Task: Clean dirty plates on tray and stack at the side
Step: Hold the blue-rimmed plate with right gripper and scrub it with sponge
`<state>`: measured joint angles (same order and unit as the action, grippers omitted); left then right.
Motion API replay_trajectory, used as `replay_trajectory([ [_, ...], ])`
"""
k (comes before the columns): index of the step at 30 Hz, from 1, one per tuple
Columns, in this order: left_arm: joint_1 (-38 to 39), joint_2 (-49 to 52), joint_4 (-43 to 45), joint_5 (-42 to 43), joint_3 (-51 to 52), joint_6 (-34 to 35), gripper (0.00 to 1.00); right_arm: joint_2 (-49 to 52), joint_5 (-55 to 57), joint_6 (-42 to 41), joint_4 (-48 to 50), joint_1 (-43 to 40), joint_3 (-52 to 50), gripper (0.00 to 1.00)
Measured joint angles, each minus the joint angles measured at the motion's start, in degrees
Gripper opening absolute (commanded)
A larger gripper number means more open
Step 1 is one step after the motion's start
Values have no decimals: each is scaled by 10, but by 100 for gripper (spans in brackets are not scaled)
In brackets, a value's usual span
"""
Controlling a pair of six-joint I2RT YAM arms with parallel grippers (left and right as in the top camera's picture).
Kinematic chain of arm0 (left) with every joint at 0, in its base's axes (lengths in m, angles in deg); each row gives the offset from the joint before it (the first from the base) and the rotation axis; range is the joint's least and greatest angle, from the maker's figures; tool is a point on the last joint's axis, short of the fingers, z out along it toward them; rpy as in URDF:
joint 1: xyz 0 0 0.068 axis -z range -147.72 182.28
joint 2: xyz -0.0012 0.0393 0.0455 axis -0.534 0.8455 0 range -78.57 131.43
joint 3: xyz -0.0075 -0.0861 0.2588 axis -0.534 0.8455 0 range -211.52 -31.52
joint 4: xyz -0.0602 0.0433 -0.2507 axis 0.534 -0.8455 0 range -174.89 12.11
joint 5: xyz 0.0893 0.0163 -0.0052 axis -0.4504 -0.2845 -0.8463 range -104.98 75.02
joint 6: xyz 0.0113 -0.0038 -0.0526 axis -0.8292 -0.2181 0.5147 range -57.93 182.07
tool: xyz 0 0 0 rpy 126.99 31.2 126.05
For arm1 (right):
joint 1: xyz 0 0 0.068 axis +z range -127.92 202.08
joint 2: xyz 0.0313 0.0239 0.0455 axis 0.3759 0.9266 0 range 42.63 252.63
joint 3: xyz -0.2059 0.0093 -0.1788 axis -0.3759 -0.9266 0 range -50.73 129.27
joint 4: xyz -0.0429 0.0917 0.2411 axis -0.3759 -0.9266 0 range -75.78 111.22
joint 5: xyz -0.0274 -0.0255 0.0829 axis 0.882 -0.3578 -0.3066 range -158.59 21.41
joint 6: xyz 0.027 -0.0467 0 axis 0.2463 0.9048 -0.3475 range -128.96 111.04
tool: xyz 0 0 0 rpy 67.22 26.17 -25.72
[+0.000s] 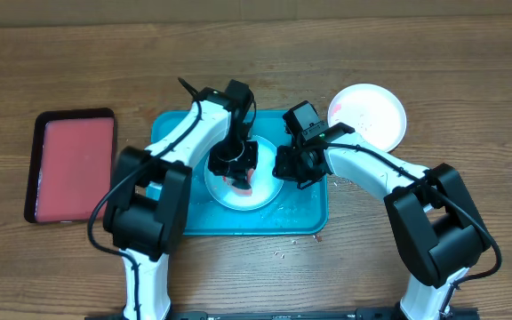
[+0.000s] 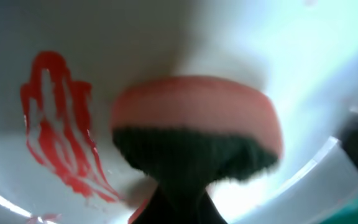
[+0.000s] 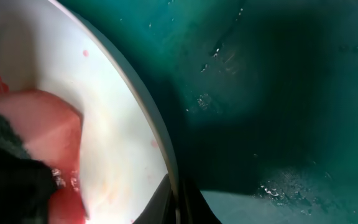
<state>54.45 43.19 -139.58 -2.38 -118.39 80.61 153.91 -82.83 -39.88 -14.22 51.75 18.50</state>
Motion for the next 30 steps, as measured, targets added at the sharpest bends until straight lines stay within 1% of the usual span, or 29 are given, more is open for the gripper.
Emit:
replay_trajectory([
  [4, 8, 7, 1, -24, -4, 15, 4, 2, 1, -4, 2, 0, 0, 4],
  [8, 19, 18, -6, -72, -20, 48, 4, 4, 0, -7, 8, 1, 0, 4],
  [10, 26, 22, -16, -114, -28, 74, 4, 5, -3, -9, 12, 2, 0, 4],
  [15, 19, 32, -38, -301, -33, 134, 4, 5, -4, -12, 13, 4, 0, 4],
  [19, 7, 48, -56, -353, -50, 150, 4, 5, -22, -15, 22, 12, 2, 4],
  [22, 3, 57, -68, -352, -65, 149, 4, 5, -26, -17, 23, 15, 2, 4],
  [23, -1, 58, -67, -337, -70, 139, 4, 5, -24, -18, 21, 15, 2, 4],
  [25, -13, 57, -54, -285, -79, 105, 4, 5, -18, -19, 13, 13, 2, 4],
  [28, -38, 52, -11, -170, -89, 49, 4, 5, -5, -22, 5, 6, 2, 4],
  [30, -51, 51, 19, -101, -90, 29, 4, 5, 0, -23, 2, -4, 2, 4],
])
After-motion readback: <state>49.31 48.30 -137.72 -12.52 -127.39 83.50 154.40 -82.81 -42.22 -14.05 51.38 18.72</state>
